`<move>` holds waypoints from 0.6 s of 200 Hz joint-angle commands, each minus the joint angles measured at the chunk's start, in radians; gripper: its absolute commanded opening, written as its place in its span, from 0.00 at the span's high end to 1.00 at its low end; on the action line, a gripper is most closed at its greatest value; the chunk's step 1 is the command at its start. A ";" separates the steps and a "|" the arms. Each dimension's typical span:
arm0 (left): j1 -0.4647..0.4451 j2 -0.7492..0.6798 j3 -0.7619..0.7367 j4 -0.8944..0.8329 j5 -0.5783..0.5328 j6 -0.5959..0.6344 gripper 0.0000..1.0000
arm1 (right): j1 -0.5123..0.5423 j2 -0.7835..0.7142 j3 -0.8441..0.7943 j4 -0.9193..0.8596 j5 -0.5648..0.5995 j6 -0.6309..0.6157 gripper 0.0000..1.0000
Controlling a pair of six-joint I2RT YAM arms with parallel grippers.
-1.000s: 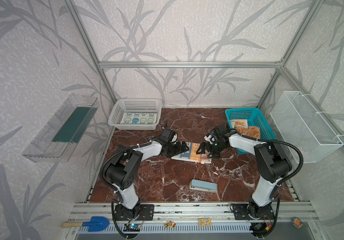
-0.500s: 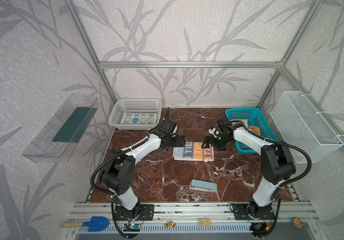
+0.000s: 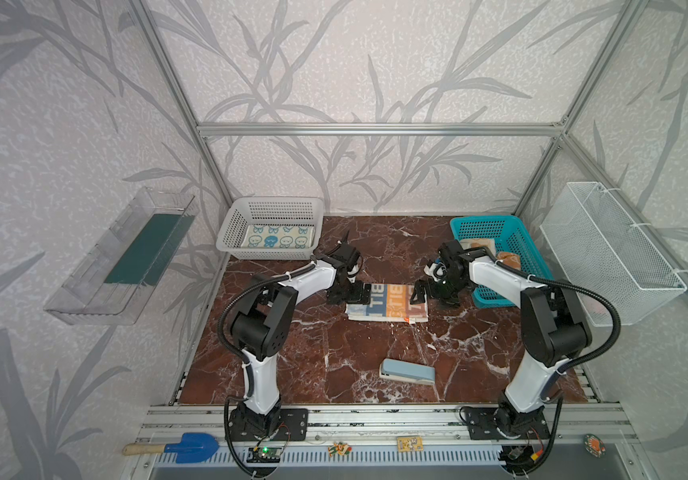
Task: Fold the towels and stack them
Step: 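Grasp the ends of the folded BIT towel strip with both grippers, then lift the strip and carry it toward the white basket with both grippers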
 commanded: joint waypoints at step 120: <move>-0.033 0.057 -0.062 0.064 0.088 -0.058 0.59 | 0.127 0.104 -0.046 0.152 -0.035 0.181 0.01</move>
